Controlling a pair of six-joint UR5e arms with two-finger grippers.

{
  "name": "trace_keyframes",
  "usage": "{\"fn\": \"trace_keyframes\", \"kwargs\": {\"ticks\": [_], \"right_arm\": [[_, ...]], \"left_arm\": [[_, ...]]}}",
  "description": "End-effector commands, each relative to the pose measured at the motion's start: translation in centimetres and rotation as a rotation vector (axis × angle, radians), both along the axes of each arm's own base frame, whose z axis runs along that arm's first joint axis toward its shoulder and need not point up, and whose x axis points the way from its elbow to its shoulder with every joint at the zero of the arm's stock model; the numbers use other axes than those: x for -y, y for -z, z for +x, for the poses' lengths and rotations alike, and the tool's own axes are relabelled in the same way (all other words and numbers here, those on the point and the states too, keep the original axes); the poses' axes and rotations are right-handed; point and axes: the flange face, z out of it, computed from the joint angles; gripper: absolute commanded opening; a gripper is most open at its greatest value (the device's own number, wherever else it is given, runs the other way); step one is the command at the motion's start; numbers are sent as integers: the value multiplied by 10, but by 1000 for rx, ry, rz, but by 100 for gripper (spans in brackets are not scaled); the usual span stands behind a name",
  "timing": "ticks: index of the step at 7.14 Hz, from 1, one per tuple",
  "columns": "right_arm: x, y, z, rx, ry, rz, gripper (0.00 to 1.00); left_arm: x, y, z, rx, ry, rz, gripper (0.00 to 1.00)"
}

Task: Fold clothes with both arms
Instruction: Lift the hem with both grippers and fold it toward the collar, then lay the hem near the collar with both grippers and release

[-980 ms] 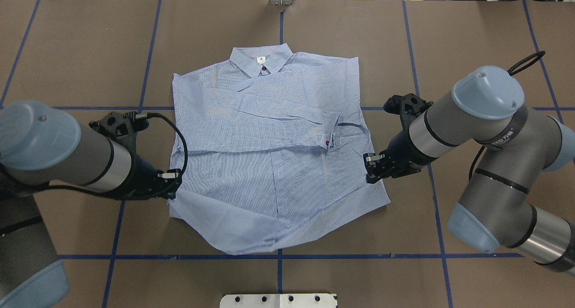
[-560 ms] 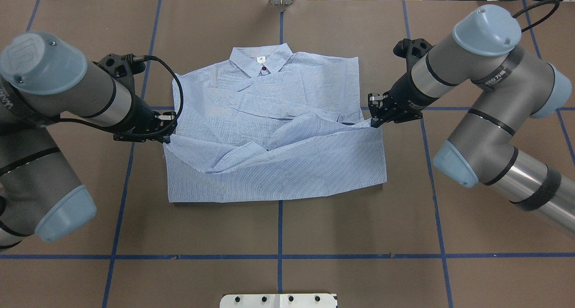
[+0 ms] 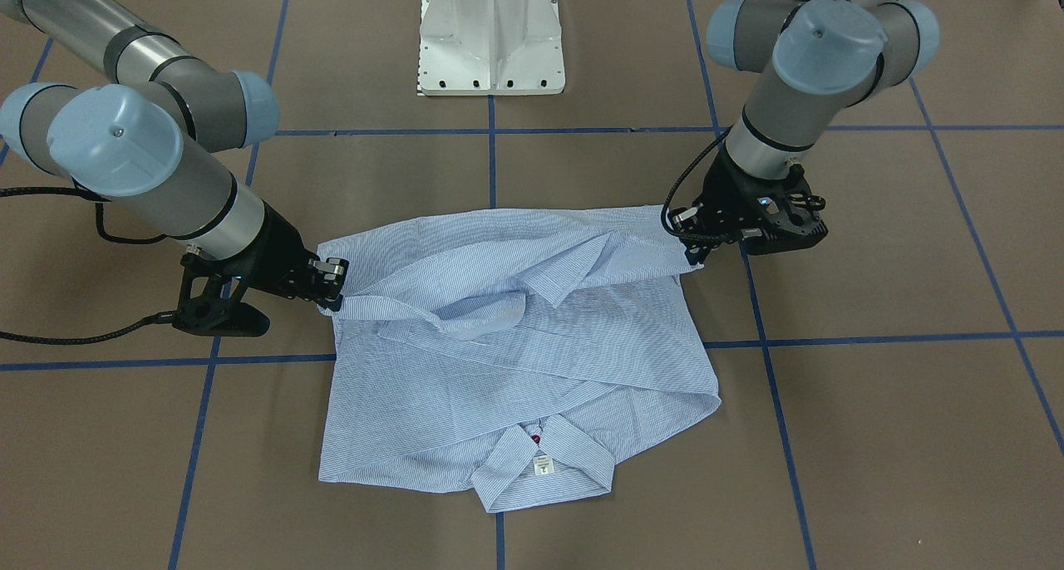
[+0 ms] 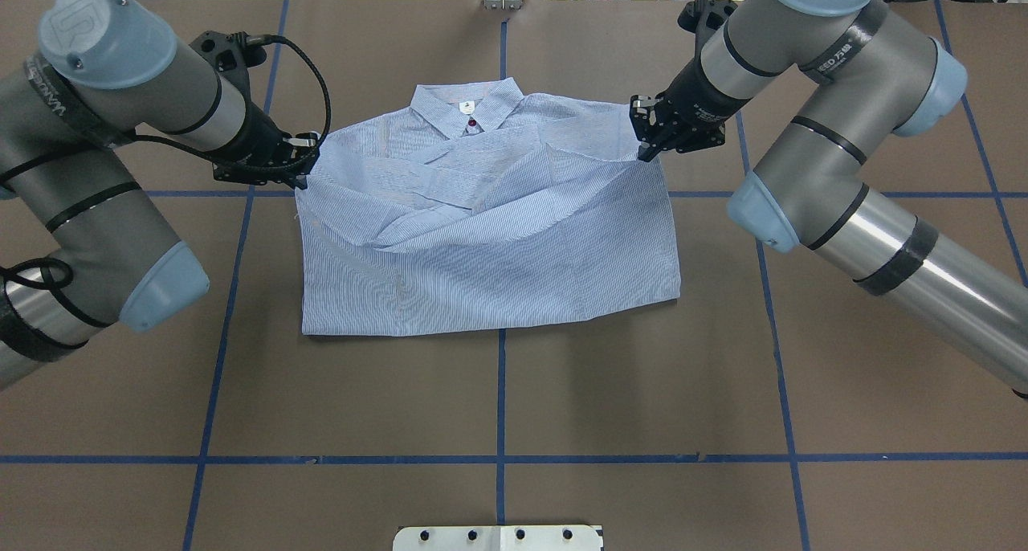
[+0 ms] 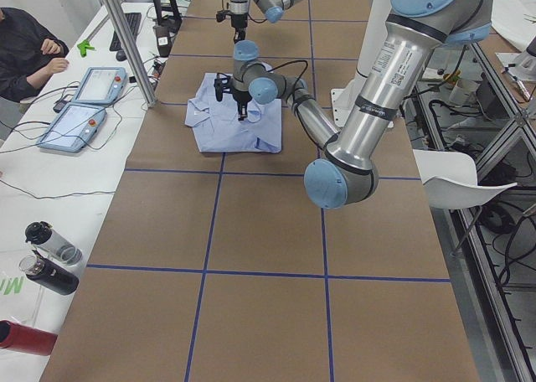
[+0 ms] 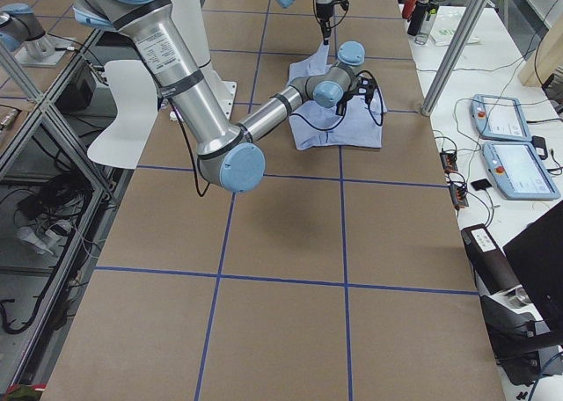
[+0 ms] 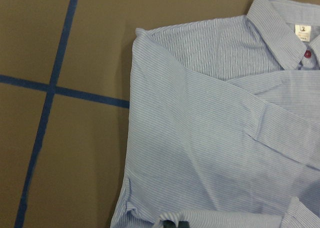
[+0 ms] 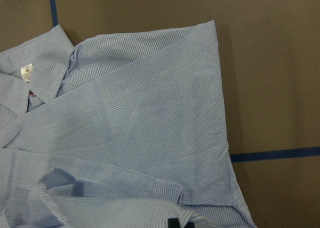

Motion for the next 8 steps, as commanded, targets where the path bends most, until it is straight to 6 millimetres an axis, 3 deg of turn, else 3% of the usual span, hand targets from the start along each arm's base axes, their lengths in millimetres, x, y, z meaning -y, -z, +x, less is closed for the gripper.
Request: {"fn": "trace_keyframes", "kwargs": {"ticks": [1, 3, 4, 6, 8], "right_arm": [[31, -6, -5, 13, -23, 19, 0], [51, 0, -13, 5, -31, 14, 0], [58, -3, -12, 5, -37, 14, 0], [75, -14, -16, 9, -48, 21, 0], [85, -13, -19, 0, -53, 16, 0]], "left_arm": [[36, -27, -2, 0, 14, 22, 0], [56, -40, 12, -29, 18, 55, 0], [67, -31, 21, -32, 19, 58, 0], [78, -35, 13, -27, 36, 54, 0], [95, -60, 15, -35, 49, 64, 0]]}}
